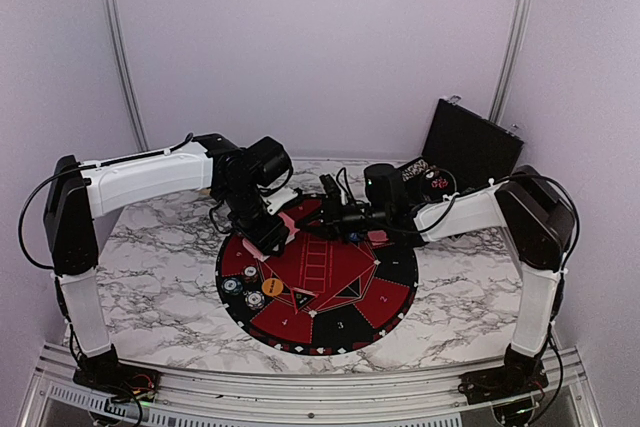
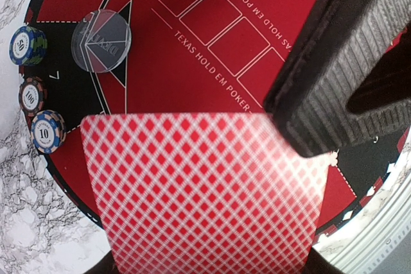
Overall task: Distribute texas hold em gaming equipment
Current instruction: Pick up the poker card from the face-down deck piles.
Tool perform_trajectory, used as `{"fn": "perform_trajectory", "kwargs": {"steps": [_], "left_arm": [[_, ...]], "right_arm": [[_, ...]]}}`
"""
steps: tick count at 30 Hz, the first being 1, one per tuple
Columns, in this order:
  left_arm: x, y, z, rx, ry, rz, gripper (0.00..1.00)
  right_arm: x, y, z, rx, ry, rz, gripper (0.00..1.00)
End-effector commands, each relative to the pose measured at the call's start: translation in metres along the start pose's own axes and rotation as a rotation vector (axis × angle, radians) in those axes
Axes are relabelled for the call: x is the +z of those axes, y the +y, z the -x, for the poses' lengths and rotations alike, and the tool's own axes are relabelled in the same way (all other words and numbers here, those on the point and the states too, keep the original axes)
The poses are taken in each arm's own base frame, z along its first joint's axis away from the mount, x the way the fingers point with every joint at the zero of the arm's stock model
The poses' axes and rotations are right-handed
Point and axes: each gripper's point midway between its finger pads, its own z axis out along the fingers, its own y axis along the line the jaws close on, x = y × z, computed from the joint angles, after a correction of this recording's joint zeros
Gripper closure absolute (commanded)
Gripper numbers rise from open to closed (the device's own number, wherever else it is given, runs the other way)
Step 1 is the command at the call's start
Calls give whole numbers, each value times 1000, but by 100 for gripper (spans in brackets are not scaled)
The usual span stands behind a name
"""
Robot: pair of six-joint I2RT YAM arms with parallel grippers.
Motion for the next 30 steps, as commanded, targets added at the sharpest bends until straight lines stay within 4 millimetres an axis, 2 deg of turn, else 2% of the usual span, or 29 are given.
{"fn": "perform_trajectory", "kwargs": {"steps": [1, 18, 30], "left_arm": [[-7, 1, 5, 6, -19, 8, 69], [-9, 7, -1, -9, -15, 22, 69], [-7, 14, -9, -23, -15, 33, 69]], "right_arm": [[-8, 22, 11, -42, -23, 42, 100], [-42, 26, 30, -6, -93, 81, 100], [-70, 28, 33, 14, -131, 104, 100]]}}
